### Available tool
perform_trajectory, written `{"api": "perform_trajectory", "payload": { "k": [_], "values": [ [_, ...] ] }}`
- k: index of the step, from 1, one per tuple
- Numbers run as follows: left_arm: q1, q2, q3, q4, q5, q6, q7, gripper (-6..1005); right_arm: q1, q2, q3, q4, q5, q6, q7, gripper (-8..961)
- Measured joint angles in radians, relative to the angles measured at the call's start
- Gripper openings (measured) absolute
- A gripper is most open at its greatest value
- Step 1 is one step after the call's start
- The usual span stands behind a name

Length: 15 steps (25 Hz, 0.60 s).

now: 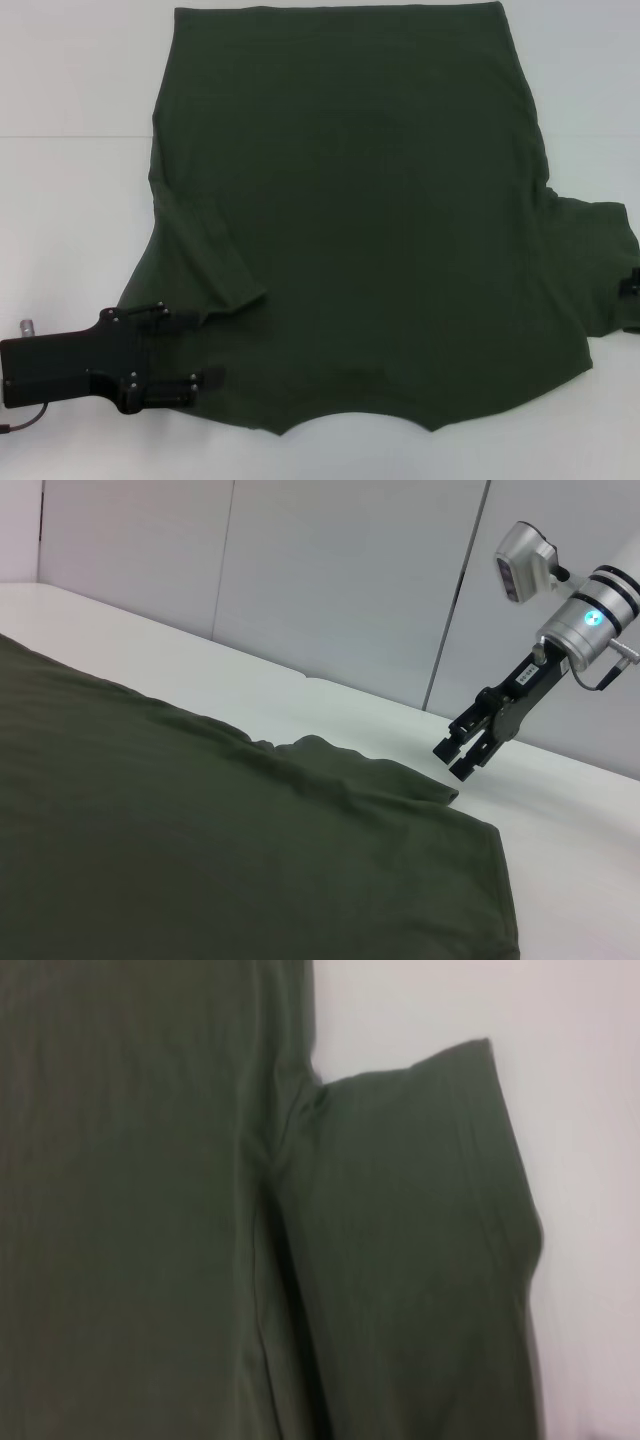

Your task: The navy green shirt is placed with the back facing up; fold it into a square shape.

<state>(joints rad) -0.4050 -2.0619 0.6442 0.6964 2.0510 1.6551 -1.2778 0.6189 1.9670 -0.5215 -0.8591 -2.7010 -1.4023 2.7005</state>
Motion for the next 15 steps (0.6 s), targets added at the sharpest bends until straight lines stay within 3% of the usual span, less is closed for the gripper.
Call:
{"api": "perform_trajectory", "payload": {
  "k": [15],
  "values": [
    [0.000,-0.003,0.000,0.003,0.000,-0.003,0.000,860,0.019,-0.005,-0.007,0.068,0.000,0.058,-0.028,940]
  ]
}}
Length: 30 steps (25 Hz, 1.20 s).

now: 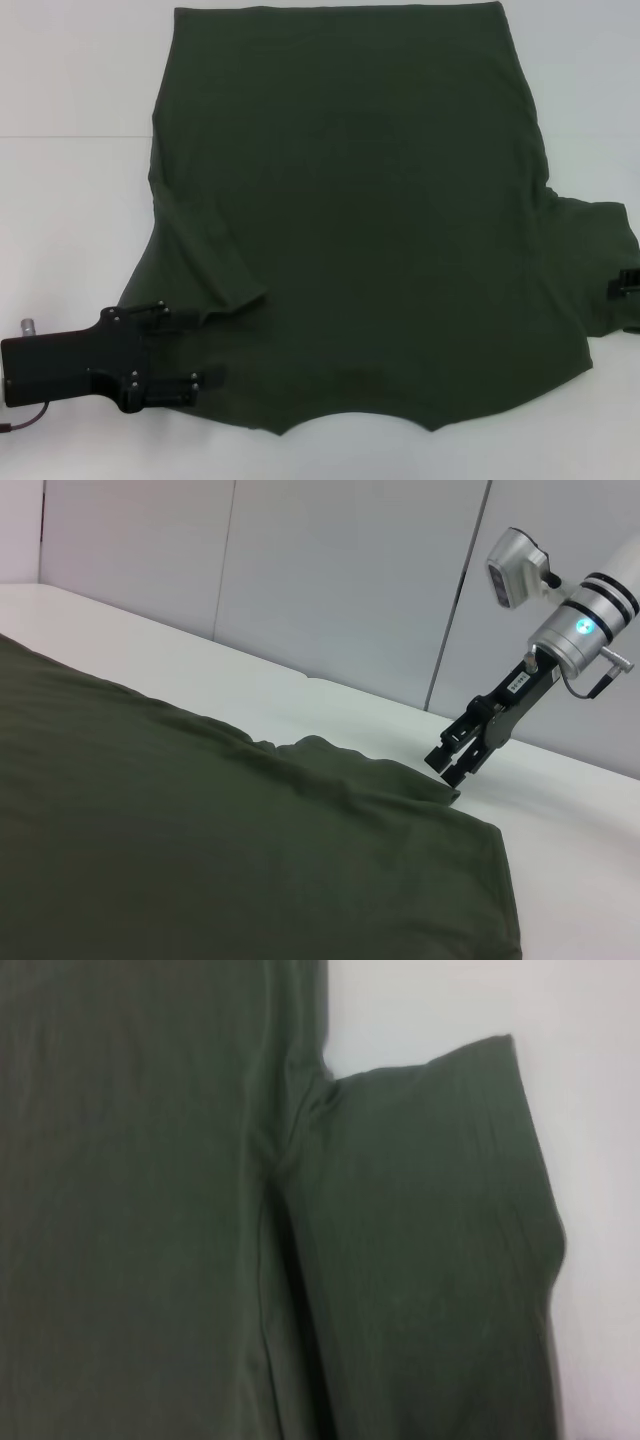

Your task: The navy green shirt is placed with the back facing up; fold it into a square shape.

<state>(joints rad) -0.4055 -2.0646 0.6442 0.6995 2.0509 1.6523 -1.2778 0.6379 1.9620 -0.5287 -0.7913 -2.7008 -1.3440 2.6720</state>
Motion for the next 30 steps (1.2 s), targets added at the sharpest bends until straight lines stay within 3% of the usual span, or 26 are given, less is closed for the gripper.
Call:
{"api": "perform_trajectory", "payload": {
  "k": [30],
  "values": [
    [-0.003,-0.003,0.000,-0.003,0.000,-0.005,0.000,860,0.019,0.004,0.000,0.047,0.003,0.039,-0.033,941]
  ]
}}
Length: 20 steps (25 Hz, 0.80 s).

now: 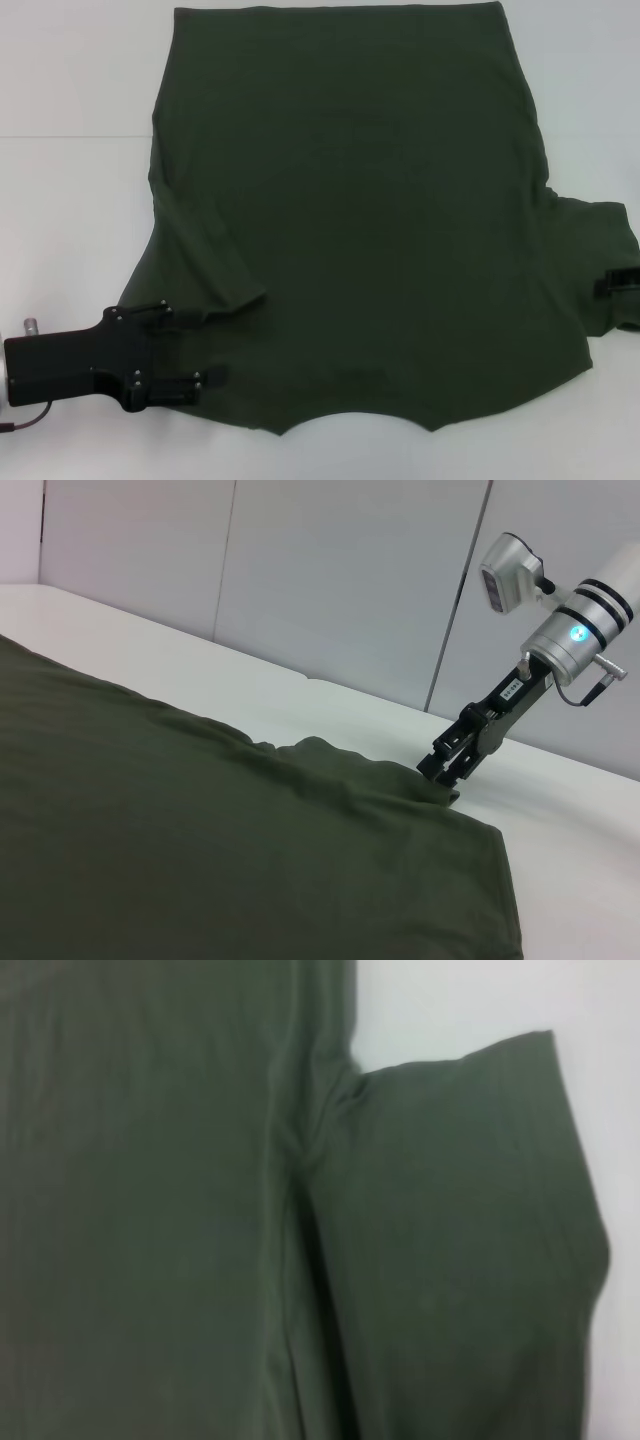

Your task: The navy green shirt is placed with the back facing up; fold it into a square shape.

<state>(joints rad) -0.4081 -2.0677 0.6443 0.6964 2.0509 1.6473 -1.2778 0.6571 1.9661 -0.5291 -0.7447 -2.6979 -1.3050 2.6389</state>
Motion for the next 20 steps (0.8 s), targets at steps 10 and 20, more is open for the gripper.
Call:
{"api": "perform_trajectory", "payload": {
  "k": [10,20],
  "values": [
    [0.000,0.000,0.000,0.000,0.000,-0.002,0.000,859,0.015,-0.004,0.000,0.030,0.000,0.014,-0.006,916],
    [-0.002,0.000,-0.001,0.005,0.000,-0.002,-0.012,860,0.015,-0.004,-0.012,0.020,-0.002,0.018,-0.004,857]
  ]
}}
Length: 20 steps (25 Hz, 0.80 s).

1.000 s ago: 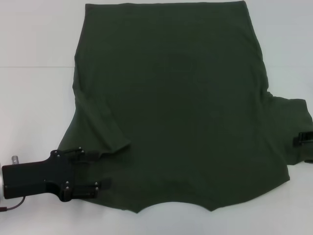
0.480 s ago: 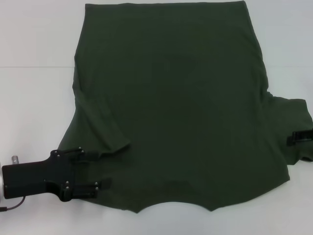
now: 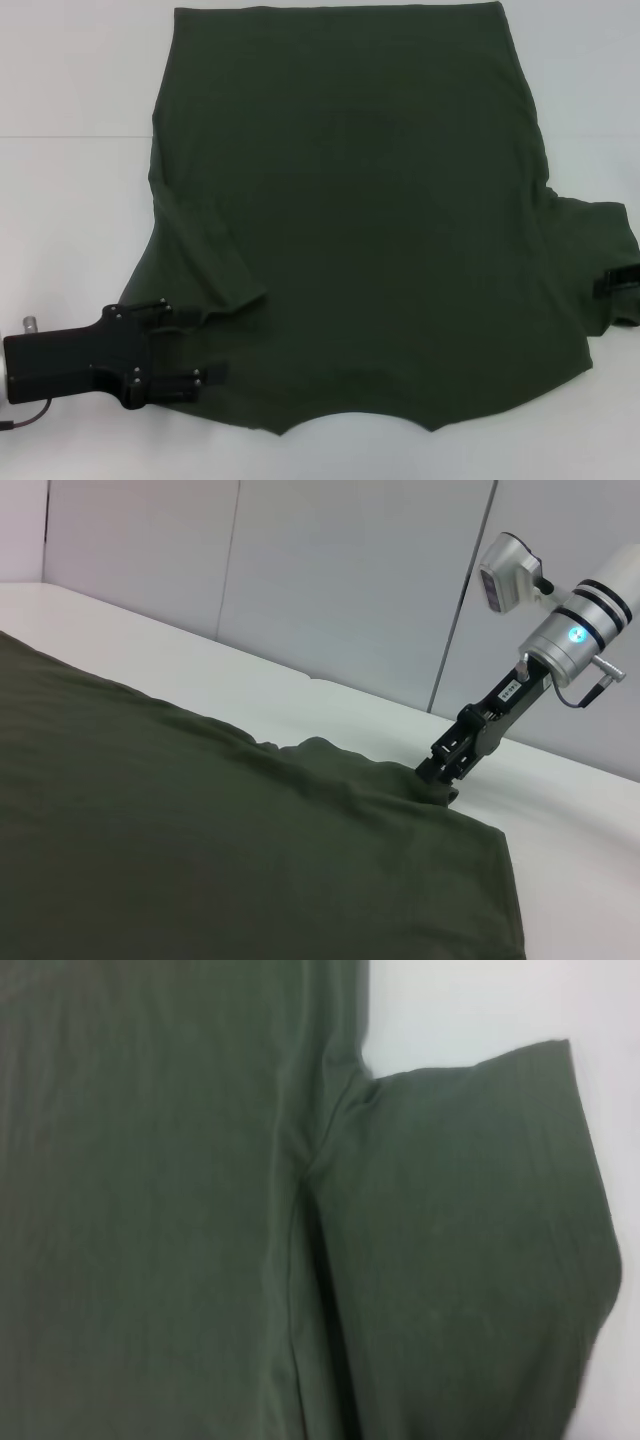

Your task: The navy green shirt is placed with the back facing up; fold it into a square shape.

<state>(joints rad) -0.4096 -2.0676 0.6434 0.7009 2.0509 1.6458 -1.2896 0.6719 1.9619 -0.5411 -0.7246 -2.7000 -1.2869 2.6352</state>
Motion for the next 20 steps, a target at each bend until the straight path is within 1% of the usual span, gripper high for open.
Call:
{"api": "perform_trajectory", "payload": {
  "k": [10,20],
  "values": [
    [-0.004,0.000,-0.004,0.000,0.000,0.001,-0.002,859,0.011,0.001,-0.028,-0.001,-0.004,0.006,0.004,468],
    [-0.006,0.000,-0.004,0.001,0.000,0.003,-0.013,859,0.011,0.001,-0.031,0.000,-0.006,0.007,0.003,218]
  ]
}}
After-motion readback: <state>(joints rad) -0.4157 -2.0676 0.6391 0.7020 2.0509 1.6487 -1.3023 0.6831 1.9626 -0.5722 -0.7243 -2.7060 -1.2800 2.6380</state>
